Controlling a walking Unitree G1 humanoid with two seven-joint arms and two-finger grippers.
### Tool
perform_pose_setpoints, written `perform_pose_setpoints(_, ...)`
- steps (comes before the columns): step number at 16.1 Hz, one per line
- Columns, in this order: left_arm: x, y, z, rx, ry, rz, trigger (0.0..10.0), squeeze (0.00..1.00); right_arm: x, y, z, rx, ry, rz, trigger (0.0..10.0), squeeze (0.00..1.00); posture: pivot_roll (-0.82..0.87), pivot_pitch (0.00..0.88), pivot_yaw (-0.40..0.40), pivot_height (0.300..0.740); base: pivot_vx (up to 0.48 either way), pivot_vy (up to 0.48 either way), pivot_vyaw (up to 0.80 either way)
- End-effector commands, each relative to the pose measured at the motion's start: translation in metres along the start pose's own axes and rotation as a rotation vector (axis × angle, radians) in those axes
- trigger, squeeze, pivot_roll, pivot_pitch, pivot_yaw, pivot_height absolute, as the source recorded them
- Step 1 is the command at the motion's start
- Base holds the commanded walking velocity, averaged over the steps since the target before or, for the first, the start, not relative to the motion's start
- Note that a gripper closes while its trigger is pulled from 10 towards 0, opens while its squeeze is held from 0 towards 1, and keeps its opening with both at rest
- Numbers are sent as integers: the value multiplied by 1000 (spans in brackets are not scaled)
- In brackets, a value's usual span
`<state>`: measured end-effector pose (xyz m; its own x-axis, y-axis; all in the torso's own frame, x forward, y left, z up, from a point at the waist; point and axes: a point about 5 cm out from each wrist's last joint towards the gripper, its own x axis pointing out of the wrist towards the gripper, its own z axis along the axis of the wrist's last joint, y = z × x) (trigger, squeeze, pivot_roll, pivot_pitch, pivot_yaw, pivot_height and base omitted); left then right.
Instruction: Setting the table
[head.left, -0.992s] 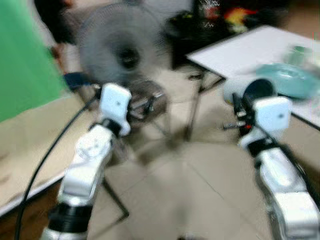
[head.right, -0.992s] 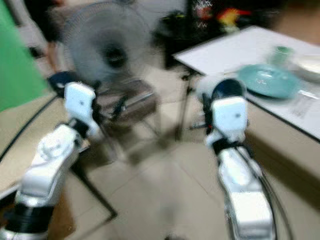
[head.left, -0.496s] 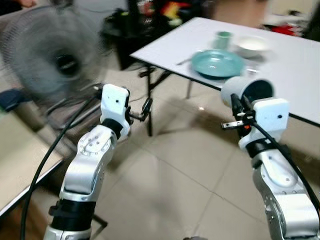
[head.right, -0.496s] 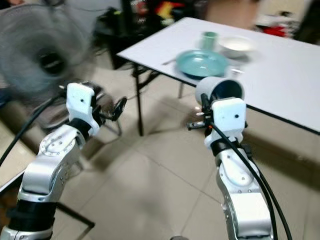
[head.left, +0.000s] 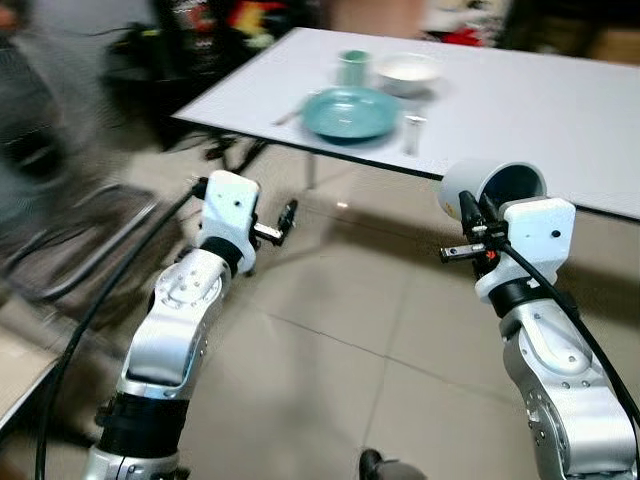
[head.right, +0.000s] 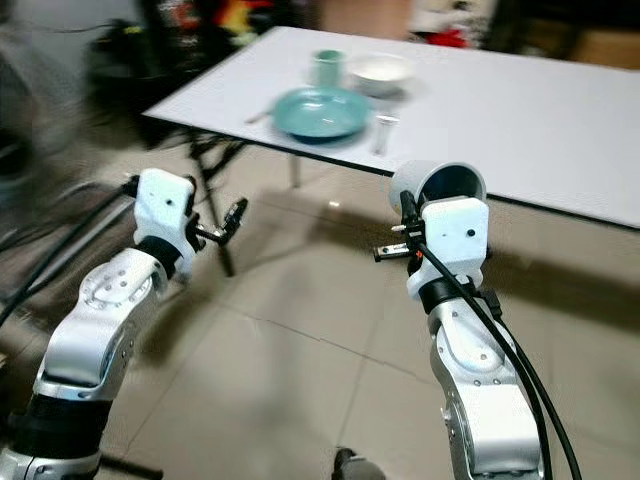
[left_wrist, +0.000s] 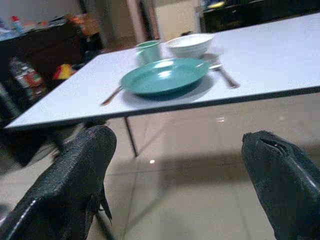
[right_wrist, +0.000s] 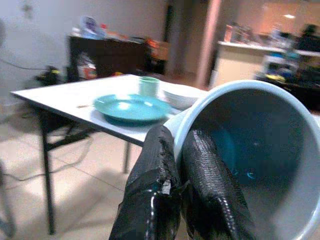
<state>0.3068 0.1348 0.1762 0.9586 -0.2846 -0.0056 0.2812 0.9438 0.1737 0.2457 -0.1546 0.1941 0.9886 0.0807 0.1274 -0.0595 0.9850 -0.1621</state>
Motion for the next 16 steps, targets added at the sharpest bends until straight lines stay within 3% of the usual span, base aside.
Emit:
perform_pose_setpoints(1, 2, 4, 5, -2, -20, 22, 10000, 0, -1, -2, -4, -3, 30, -22, 10000, 0, -30, 0, 70, 740, 0, 0, -800)
perform_pose_setpoints(9, -1, 5, 1, -11, -35, 36, 10000, 0, -1, -6, -10, -29, 77, -32, 10000, 0, -31, 0, 57, 740, 0, 0, -100)
perform_pose_setpoints(16, -3, 0, 2, -60, -56, -16, 10000, 0, -4, -9, -9, -31, 90, -48, 10000, 0, -47, 0, 60, 740, 0, 0, -637)
